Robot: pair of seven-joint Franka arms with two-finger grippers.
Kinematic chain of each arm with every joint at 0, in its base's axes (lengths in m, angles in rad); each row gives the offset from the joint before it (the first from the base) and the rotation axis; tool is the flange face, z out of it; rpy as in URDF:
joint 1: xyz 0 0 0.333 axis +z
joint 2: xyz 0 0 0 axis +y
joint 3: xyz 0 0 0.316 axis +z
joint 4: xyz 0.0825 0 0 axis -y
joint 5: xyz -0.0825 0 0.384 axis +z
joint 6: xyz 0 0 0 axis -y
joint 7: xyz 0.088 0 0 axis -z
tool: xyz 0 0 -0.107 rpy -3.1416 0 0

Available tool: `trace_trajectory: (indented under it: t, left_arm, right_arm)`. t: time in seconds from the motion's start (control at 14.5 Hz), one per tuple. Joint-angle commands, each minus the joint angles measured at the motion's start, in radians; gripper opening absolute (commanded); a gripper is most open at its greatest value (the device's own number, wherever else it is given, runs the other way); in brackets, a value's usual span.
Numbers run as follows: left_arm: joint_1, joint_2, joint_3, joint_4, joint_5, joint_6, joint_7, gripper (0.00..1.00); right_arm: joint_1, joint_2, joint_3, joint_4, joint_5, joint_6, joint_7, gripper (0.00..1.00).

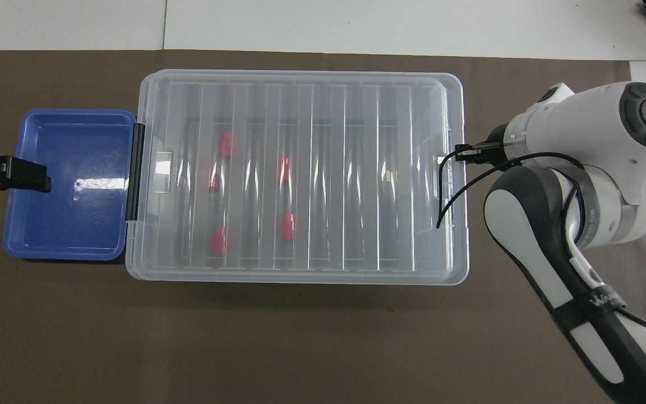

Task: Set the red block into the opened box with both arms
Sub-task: 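Slide the clear lid back toward the blue tray with the right gripper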

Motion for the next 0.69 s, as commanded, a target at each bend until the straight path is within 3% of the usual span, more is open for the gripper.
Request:
trace_trajectory:
  t: [0.0, 0.21, 0.62]
  left_arm:
    - [-0.014, -0.029, 0.016, -0.031, -0.014, 0.020, 0.000, 1.00]
    - [-0.014, -0.027, 0.016, -0.031, -0.014, 0.020, -0.001, 1.00]
    - [-0.015, -0.027, 0.014, -0.031, -0.014, 0.021, -0.001, 1.00]
  right_arm:
    - [-0.006, 0.009, 0.006, -0.026, 0.029, 0.023, -0.048, 0.00]
    - [-0.009, 0.007, 0.000, -0.017, -0.002, 0.012, -0.048, 0.00]
    - [-0.052, -0.034, -0.003, 0.026, -0.198, -0.103, -0.048, 0.00]
